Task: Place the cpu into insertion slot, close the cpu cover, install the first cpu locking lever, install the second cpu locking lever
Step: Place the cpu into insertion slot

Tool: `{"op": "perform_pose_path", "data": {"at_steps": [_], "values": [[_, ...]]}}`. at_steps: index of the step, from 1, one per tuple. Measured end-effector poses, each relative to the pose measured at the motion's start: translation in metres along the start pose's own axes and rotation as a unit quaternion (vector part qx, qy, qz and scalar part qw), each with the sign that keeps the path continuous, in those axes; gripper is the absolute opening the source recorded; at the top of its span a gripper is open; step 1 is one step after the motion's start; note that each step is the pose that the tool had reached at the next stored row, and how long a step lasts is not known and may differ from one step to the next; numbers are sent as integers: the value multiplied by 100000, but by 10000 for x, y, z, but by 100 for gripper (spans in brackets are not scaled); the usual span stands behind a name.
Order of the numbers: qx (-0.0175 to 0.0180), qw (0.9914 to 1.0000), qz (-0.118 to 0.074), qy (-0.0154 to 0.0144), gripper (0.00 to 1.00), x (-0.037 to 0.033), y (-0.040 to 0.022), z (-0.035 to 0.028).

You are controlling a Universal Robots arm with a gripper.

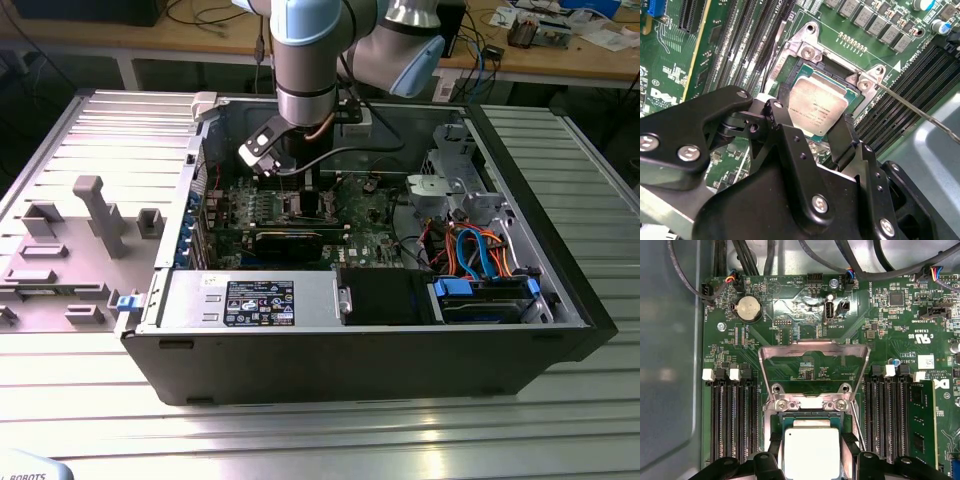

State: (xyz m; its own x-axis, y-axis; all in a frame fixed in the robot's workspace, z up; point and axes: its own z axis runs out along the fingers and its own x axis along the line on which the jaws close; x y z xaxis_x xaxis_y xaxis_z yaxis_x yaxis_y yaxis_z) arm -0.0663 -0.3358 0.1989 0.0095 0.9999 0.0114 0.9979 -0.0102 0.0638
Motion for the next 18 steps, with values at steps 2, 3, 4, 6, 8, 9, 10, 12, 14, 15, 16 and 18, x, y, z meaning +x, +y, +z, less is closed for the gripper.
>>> {"op": "perform_pose_path", "data": {"at_steps": [2, 3, 4, 6, 8, 9, 10, 12, 14, 15, 16, 18], "values": [[13, 100000, -2, -26, 55, -1, -1, -3], [15, 100000, 12, -34, 55, -1, -1, -3], [19, 100000, 46, -42, 55, -2, -1, -1], [13, 100000, 88, -41, 55, -1, -1, 6], [24, 100000, 120, -76, 55, -1, 1, 10], [17, 100000, 136, -87, 55, -2, 4, 13], [17, 100000, 149, -93, 55, -1, 6, 16], [13, 100000, 147, -96, 55, -2, 8, 19], [12, 100000, 152, -92, 55, -1, 8, 20], [7, 100000, 152, -93, 55, -1, 8, 20], [10, 100000, 153, -92, 55, -1, 8, 20], [8, 100000, 154, -90, 55, -1, 8, 20]]}}
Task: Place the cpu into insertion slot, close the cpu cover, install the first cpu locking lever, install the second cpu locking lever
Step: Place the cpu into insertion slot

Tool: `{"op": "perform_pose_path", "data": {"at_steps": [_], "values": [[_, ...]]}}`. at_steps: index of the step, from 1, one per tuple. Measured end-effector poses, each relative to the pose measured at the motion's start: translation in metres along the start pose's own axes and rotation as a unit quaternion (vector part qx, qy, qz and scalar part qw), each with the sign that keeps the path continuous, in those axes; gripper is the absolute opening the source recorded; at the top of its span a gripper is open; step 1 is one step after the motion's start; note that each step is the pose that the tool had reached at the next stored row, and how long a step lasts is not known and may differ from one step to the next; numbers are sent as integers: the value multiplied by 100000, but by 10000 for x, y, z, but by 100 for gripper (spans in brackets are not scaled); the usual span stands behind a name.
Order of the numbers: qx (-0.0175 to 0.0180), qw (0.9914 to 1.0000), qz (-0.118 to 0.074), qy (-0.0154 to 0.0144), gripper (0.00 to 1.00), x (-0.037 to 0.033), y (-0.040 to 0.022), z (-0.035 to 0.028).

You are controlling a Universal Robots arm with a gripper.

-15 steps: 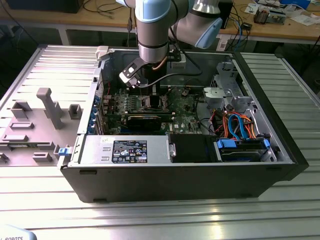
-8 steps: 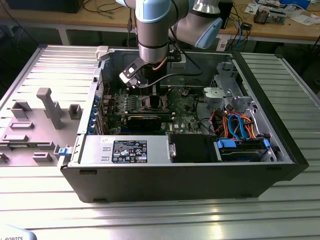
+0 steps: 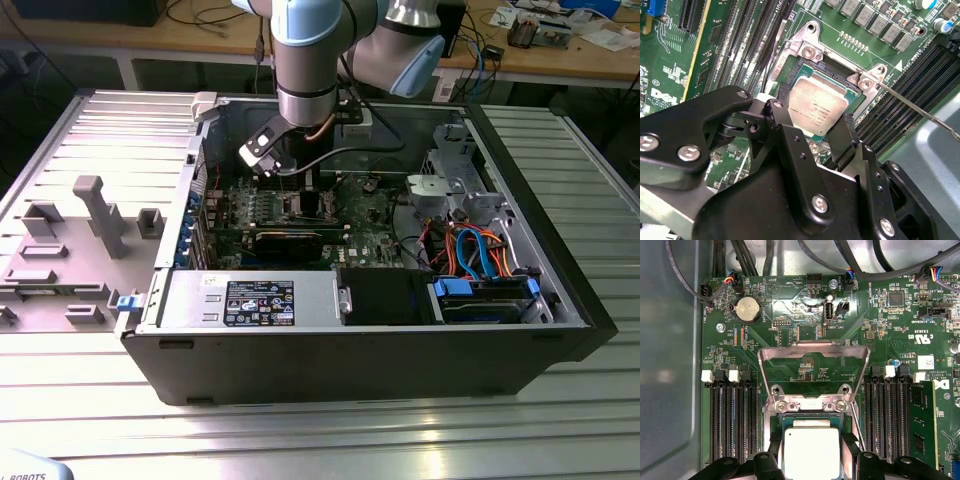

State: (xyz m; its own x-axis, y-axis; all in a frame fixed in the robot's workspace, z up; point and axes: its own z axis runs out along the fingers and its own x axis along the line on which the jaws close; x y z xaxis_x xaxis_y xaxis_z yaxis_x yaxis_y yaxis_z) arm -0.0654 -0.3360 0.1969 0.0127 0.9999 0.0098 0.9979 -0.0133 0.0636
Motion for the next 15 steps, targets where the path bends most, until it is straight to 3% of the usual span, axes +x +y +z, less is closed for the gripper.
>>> {"op": "perform_pose_path", "data": {"at_steps": [5, 6, 12, 15], "values": [[-16, 100000, 6, 25, 56, 1, 1, 2], [-14, 100000, 6, 23, 62, 1, 0, 2], [3, 100000, -217, 12, 62, 0, 8, 2], [20, 100000, -257, -3, 55, -1, 8, 1]]}}
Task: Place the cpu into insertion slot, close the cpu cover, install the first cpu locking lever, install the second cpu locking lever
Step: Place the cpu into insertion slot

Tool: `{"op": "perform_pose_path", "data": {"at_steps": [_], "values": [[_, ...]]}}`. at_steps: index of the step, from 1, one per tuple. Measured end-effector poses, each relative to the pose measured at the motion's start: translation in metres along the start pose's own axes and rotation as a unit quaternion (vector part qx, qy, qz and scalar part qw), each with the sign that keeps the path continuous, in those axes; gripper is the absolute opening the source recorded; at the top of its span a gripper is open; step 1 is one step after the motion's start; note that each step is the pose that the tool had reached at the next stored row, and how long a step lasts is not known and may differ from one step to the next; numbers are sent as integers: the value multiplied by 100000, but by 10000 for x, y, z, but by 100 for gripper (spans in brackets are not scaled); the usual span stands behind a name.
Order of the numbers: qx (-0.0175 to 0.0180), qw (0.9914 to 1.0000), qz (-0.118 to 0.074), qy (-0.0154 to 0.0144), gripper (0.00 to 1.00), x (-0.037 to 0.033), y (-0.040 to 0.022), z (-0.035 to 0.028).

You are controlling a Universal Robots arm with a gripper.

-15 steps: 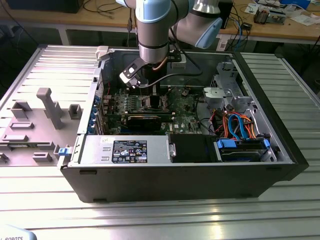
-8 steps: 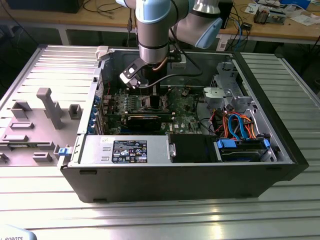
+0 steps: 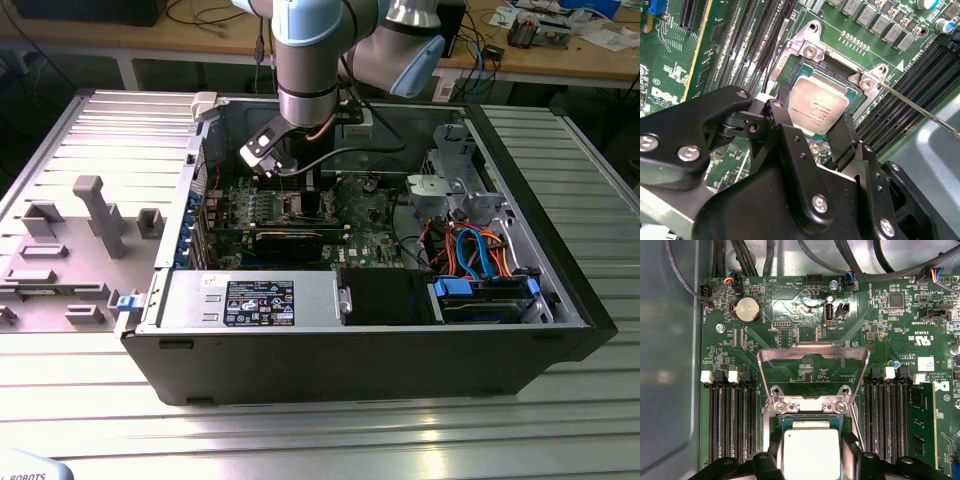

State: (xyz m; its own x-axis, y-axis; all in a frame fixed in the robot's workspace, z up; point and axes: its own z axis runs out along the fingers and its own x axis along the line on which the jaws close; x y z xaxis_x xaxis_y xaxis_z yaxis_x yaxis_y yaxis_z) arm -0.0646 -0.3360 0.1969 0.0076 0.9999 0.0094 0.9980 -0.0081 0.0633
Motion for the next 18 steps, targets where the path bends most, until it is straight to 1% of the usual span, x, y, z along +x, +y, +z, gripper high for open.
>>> {"op": "perform_pose_path", "data": {"at_steps": [8, 9, 10, 11, 12, 13, 14, 15, 18], "values": [[-11, 100000, 187, 7, 55, 1, 12, 6], [-54, 100000, 190, 19, 55, 1, 16, 8], [-67, 100000, 192, 64, 56, 3, 19, 12], [-34, 100000, 201, 29, 62, 2, 19, 9], [-20, 100000, 198, 9, 62, 1, 19, 8], [-11, 100000, 199, 14, 62, 2, 25, -80], [193, 100000, 202, 14, 54, 3, 36, -232], [221, 100000, 200, 5, 11, 3, 36, -232], [232, 100000, 199, 2, 11, 3, 36, -232]]}}
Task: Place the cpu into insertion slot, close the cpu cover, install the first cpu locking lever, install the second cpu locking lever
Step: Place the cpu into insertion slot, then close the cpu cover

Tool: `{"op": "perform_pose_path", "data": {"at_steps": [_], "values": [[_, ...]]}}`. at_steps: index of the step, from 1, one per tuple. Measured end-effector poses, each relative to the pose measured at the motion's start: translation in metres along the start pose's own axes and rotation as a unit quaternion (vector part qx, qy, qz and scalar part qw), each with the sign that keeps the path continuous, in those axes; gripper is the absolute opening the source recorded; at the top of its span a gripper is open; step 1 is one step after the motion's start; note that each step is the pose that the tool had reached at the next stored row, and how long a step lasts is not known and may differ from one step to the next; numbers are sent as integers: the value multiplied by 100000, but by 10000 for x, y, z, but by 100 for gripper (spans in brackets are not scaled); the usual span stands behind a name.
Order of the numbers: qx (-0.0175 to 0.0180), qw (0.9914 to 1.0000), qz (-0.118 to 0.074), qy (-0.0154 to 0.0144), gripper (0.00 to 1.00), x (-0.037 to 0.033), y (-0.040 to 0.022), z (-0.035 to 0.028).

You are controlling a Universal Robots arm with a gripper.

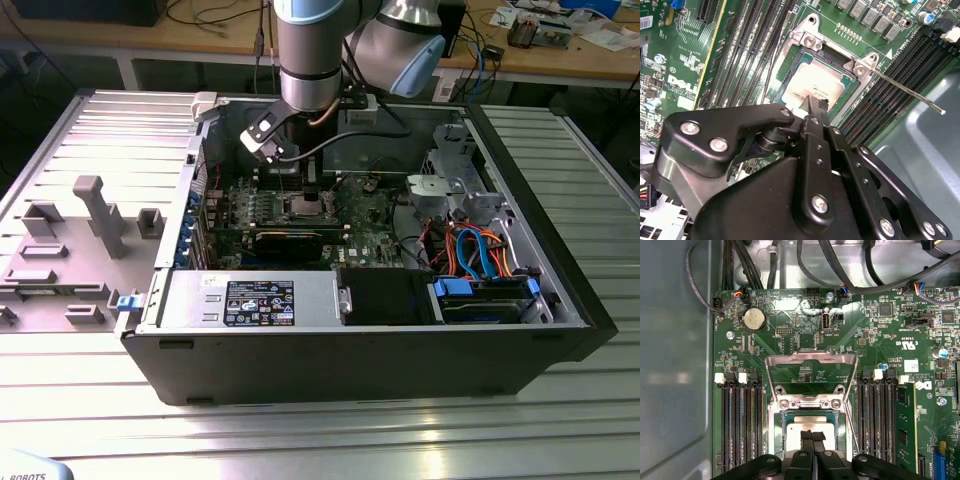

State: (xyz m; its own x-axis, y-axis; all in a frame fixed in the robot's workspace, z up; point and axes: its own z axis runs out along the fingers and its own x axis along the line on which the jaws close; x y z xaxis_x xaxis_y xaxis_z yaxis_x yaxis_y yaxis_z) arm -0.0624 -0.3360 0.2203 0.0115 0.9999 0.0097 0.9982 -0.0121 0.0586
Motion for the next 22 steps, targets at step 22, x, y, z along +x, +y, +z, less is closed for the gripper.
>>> {"op": "perform_pose_path", "data": {"at_steps": [22], "values": [[2577, 99967, 31, -36, 11, 0, 39, 2]]}}
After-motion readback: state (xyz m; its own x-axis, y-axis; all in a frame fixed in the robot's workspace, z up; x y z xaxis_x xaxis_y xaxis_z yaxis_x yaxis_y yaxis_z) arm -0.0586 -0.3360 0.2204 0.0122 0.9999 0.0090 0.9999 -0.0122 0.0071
